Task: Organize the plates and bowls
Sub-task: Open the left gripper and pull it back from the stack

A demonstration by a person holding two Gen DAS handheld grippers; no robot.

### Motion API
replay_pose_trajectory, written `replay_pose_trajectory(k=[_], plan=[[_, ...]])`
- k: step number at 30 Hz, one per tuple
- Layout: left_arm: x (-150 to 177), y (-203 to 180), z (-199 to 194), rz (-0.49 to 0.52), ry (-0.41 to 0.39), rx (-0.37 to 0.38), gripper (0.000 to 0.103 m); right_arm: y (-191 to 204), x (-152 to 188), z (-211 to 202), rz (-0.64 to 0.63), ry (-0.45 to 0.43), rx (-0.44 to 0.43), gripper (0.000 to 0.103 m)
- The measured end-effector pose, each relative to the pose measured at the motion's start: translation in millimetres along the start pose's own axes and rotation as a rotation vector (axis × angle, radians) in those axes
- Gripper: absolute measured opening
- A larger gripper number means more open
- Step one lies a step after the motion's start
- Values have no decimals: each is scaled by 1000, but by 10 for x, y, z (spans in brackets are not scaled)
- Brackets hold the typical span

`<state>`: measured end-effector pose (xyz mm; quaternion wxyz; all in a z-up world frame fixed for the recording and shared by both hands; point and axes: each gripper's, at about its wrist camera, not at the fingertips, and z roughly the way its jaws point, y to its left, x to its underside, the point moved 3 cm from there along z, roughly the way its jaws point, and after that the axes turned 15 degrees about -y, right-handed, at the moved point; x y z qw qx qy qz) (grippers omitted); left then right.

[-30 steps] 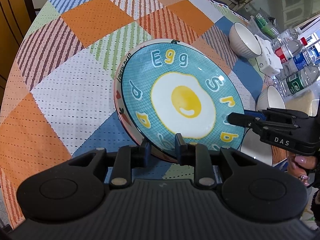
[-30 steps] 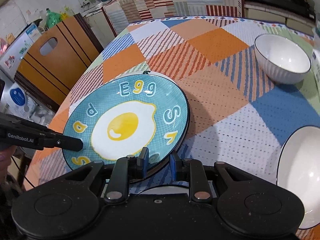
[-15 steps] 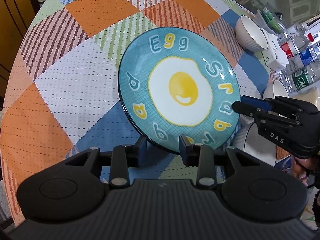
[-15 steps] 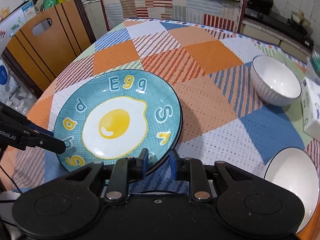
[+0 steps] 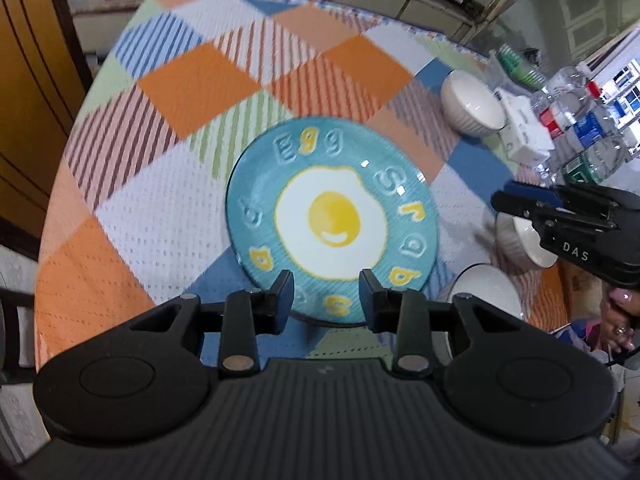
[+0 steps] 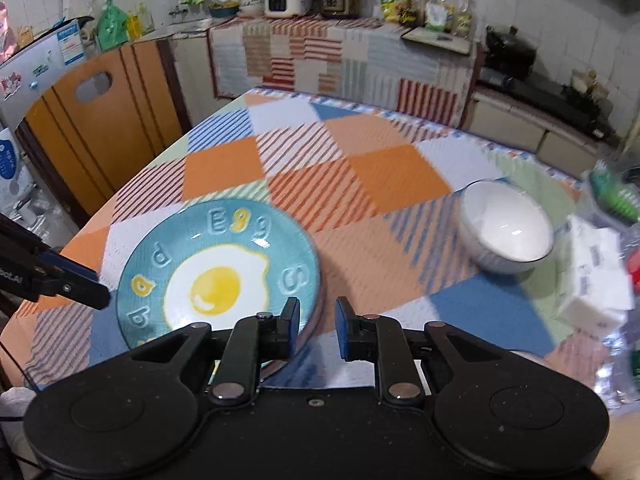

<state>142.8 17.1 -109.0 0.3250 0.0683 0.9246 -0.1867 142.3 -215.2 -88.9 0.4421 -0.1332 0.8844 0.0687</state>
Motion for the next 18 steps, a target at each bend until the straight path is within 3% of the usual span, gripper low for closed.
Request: replay_pose_trajectory(k=[5, 10, 18], plan=[[-147, -268, -143, 95, -50, -25, 44, -187, -40, -299, 24, -14, 41, 42], [-319, -523, -136, 138, -62, -21, 61, -334, -85, -437, 7, -64, 82, 62], [-606, -951, 168, 197, -75, -38, 94, -606, -68, -412, -11, -103, 125, 76]])
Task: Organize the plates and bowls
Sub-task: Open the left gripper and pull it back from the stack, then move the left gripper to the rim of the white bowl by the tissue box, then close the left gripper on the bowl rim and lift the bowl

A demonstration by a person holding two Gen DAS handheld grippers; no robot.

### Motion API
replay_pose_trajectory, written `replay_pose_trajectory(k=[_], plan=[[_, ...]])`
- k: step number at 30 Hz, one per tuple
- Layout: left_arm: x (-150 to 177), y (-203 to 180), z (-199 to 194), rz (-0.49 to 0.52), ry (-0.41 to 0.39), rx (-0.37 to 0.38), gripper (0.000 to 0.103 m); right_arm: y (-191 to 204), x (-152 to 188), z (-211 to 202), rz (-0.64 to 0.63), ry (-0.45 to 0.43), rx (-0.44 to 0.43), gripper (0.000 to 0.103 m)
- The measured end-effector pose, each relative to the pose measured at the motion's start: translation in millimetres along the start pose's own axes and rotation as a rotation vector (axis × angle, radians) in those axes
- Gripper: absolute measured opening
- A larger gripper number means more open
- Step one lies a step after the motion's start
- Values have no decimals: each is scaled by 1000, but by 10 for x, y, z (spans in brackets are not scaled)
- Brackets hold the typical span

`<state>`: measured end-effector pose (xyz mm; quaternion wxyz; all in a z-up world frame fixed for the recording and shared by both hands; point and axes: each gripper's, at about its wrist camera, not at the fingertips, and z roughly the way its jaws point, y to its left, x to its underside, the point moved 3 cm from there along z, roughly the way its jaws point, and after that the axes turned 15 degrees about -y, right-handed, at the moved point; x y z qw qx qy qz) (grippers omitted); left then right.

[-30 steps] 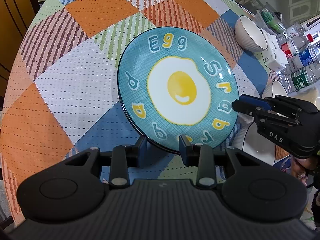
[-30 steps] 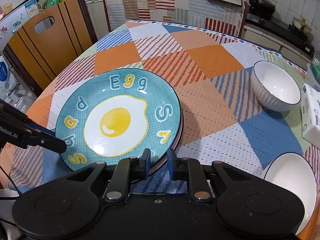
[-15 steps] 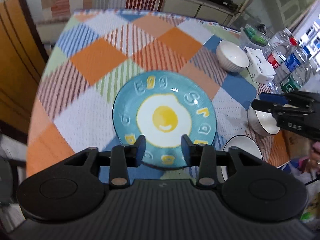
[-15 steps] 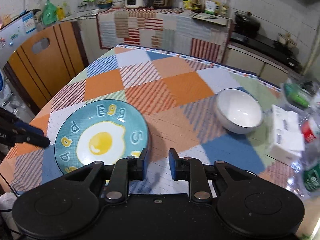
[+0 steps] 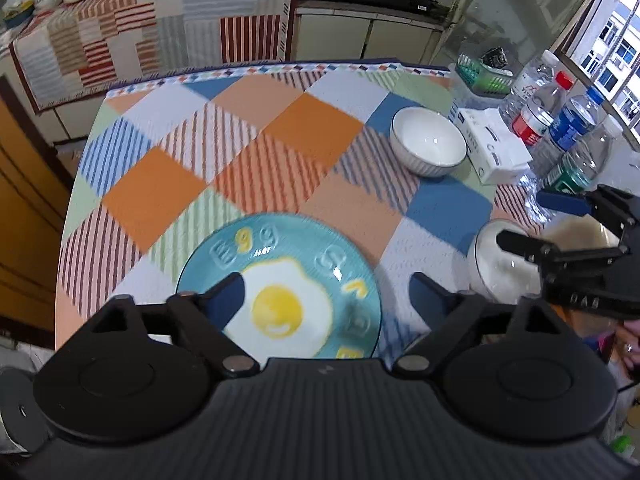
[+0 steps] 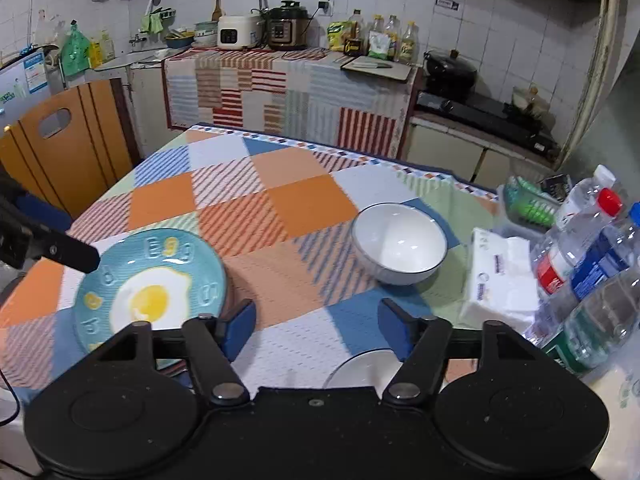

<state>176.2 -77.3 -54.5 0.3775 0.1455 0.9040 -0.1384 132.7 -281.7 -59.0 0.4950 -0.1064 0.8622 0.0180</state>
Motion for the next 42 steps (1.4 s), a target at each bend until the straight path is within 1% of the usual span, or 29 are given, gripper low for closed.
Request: replay_pose_trajectory(k=[2, 3, 4, 6, 11, 14, 16, 20, 23, 27, 29, 30, 31, 33, 34, 36, 37, 38, 40, 41, 42], plan=[[-80, -85, 131, 18, 15, -33, 96, -80, 11, 65, -1, 2, 10, 86], [-111, -122, 208, 28, 35, -44, 96, -121, 19, 105, -3, -2, 17, 94], [-133, -154, 291, 37, 49, -42, 96, -155, 27, 150, -7, -9, 22, 96], [-165, -213, 424, 45, 47, -16, 96, -241, 40, 266, -13, -11, 25, 96], [-217, -325, 738, 52, 17, -7, 96, -451, 127, 674, 13, 38, 9, 96], [-254, -396, 914, 19, 5, 33, 96, -531, 202, 941, -4, 82, -4, 96], [-276, -445, 1022, -7, -8, 44, 95, -588, 251, 1097, 5, 120, -13, 96], [-312, -526, 1228, -71, 2, 61, 94, -671, 277, 1302, 31, 141, -31, 96], [-318, -587, 1361, -94, 15, 78, 94, -685, 312, 1384, 46, 141, -44, 96], [-328, -622, 1570, -134, 28, 58, 93, -691, 363, 1458, 61, 127, -54, 96], [-346, -635, 1671, -162, 11, 40, 93, -720, 356, 1483, 94, 119, -64, 95], [-357, -646, 1722, -169, 5, 36, 92, -748, 342, 1475, 122, 96, -69, 95], [-365, -665, 1779, -179, 4, 37, 92, -773, 333, 1478, 144, 78, -65, 95], [-381, -702, 1892, -209, 5, 51, 91, -809, 332, 1523, 174, 69, -53, 96], [-395, -718, 1955, -217, 6, 48, 90, -833, 348, 1560, 190, 71, -33, 96], [-408, -758, 2081, -212, 10, 23, 83, -852, 385, 1635, 199, 78, -22, 95], [-413, -778, 2158, -205, 16, 6, 80, -854, 398, 1662, 194, 76, -14, 95], [-414, -788, 2237, -208, 25, -8, 75, -858, 406, 1690, 191, 76, -8, 95], [-418, -795, 2368, -235, 36, -2, 68, -845, 413, 1749, 160, 87, -10, 95], [-417, -797, 2437, -248, 50, 7, 59, -833, 413, 1769, 130, 88, 4, 95], [-415, -801, 2496, -257, 62, 11, 52, -820, 406, 1787, 96, 88, 12, 95]])
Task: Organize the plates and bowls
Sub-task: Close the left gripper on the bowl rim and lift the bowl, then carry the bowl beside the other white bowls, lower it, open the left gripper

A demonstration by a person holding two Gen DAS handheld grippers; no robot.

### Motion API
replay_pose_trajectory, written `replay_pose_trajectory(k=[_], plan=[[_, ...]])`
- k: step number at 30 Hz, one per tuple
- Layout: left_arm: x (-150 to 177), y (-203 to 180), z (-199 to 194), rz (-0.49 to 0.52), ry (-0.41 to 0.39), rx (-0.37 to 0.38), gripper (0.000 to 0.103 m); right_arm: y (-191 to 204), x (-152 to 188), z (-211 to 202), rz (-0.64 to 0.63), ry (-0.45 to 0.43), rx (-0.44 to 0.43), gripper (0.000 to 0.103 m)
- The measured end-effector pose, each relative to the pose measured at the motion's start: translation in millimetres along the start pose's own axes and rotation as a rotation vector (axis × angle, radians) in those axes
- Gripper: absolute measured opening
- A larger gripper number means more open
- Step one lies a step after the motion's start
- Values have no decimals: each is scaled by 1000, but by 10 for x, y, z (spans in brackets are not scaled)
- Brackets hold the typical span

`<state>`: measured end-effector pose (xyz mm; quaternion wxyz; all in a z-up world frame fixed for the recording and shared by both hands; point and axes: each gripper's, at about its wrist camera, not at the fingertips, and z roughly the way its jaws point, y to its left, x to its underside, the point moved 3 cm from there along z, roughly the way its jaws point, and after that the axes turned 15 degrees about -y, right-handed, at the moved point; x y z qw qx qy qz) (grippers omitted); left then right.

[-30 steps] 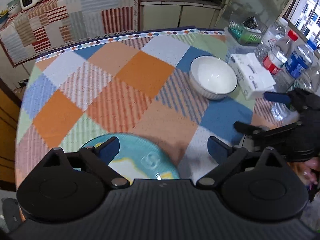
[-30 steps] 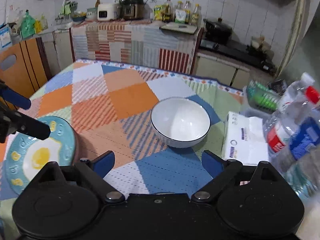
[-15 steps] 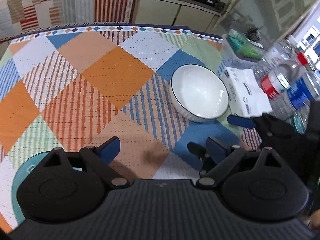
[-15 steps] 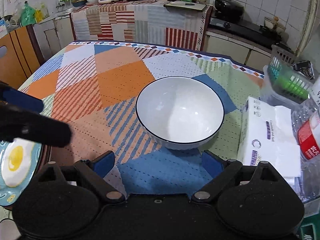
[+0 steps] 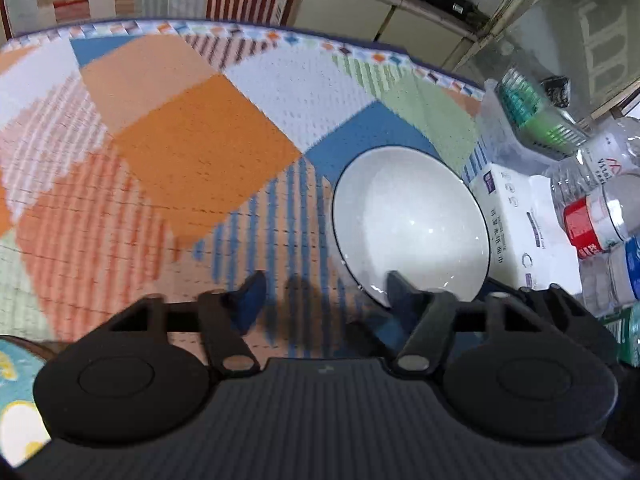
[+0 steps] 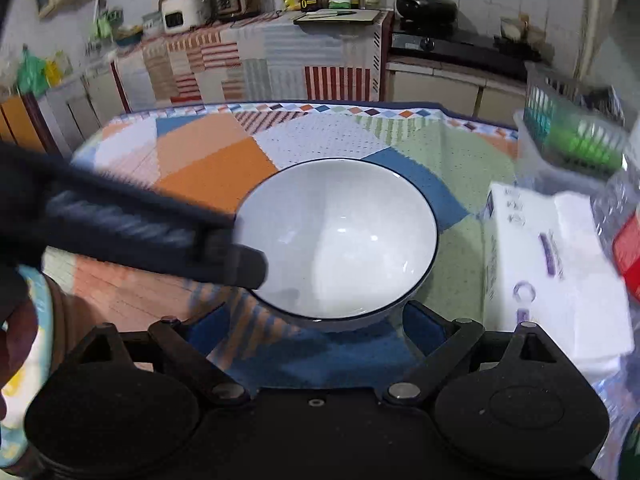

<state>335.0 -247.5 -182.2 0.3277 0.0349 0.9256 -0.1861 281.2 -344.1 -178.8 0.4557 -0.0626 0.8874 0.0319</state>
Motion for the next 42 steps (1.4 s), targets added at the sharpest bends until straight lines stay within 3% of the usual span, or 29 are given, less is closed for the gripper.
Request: replay_pose_trajectory(k=[1, 3, 4, 13, 27, 33, 42], plan=[[-6, -7, 46, -9, 4, 7, 48, 10, -5, 13, -20, 0, 8, 95], [-12, -31, 86, -18, 11, 45, 24, 0, -17, 28, -54, -10, 27, 95], [-19, -47, 88, -28, 15, 65, 23, -5, -25, 45, -54, -12, 28, 96], [-2, -16, -71, -13, 34, 35, 22, 30, -66, -2, -26, -10, -3, 96], [190, 345, -822, -29, 89, 26, 22, 598, -26, -684, -99, -99, -127, 95], [337, 360, -790, -32, 90, -12, 22, 626, 79, -712, -98, -85, -146, 95], [494, 325, -636, 63, 92, -69, 22, 624, 243, -566, -102, -26, -173, 94]])
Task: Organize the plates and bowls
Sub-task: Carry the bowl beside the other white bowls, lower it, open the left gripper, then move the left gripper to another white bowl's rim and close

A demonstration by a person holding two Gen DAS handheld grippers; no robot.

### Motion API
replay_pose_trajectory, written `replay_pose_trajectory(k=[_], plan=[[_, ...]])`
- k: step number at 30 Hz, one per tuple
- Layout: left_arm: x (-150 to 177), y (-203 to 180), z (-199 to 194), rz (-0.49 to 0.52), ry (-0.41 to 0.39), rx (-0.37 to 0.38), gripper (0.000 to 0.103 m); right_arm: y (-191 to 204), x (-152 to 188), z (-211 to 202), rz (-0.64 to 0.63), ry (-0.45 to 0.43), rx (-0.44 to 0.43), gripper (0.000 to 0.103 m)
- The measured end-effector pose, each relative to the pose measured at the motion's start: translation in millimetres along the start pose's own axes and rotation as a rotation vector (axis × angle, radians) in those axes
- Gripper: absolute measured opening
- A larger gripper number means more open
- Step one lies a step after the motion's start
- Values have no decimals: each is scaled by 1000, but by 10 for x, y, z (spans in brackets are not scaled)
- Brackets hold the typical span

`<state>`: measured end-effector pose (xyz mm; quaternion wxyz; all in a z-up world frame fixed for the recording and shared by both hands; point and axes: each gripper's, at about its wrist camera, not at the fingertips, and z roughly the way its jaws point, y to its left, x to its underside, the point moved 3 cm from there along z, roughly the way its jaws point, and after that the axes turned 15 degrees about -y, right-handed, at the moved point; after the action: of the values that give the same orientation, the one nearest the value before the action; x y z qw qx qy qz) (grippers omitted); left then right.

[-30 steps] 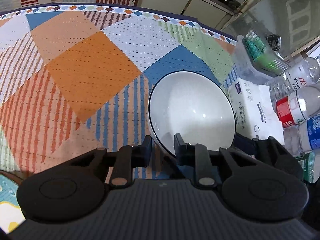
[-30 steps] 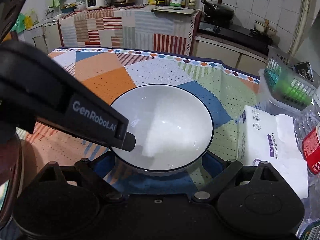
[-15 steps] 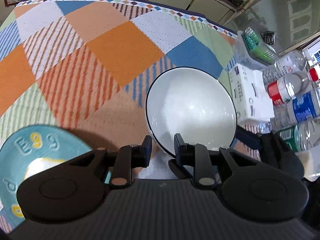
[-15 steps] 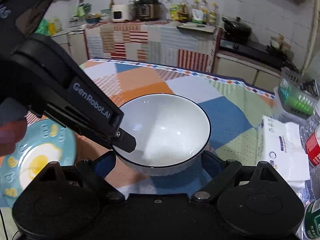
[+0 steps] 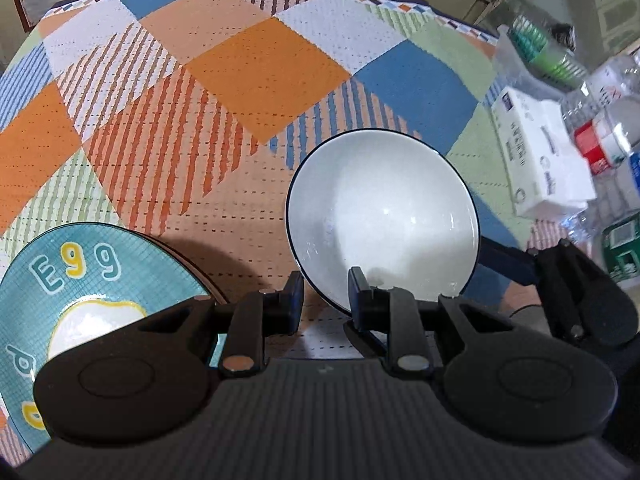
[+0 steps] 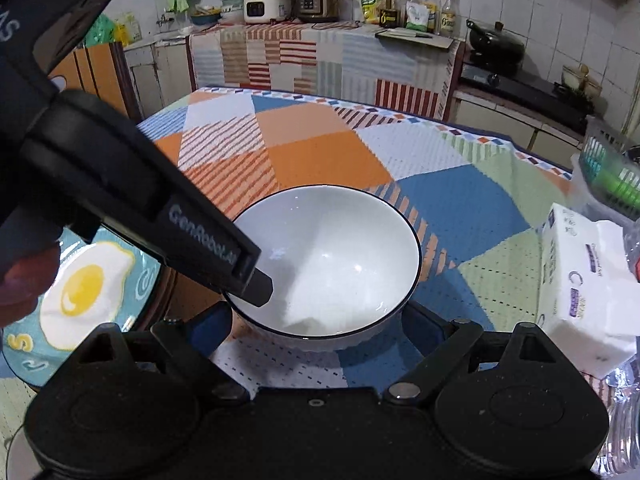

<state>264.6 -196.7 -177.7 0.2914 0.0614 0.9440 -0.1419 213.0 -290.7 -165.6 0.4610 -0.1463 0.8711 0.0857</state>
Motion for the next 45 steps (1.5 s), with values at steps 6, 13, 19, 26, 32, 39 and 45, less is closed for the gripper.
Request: replay_pose_trajectory(k=[6, 13, 19, 26, 32, 39, 45], plan=[[-4, -22, -34, 11, 2, -2, 27, -27, 12, 26, 27, 19, -4, 94], [-24, -114, -376, 83, -30, -7, 41, 50, -85, -307, 5, -11, 14, 94], [22, -219, -796, 170, -35, -4, 48, 166, -178, -842, -57, -65, 14, 94], [161, -333, -1193, 252, -2, 22, 57, 158, -185, -1385, -46, -71, 25, 94], [313, -454, -1440, 319, 21, 39, 63, 76, -138, -1727, 37, -50, 25, 94], [425, -583, -1610, 356, 31, 55, 68, 58, 60, -1952, 80, -5, 49, 94], [540, -710, -1681, 400, 56, 83, 72, 74, 212, -2127, 74, 15, 61, 94]])
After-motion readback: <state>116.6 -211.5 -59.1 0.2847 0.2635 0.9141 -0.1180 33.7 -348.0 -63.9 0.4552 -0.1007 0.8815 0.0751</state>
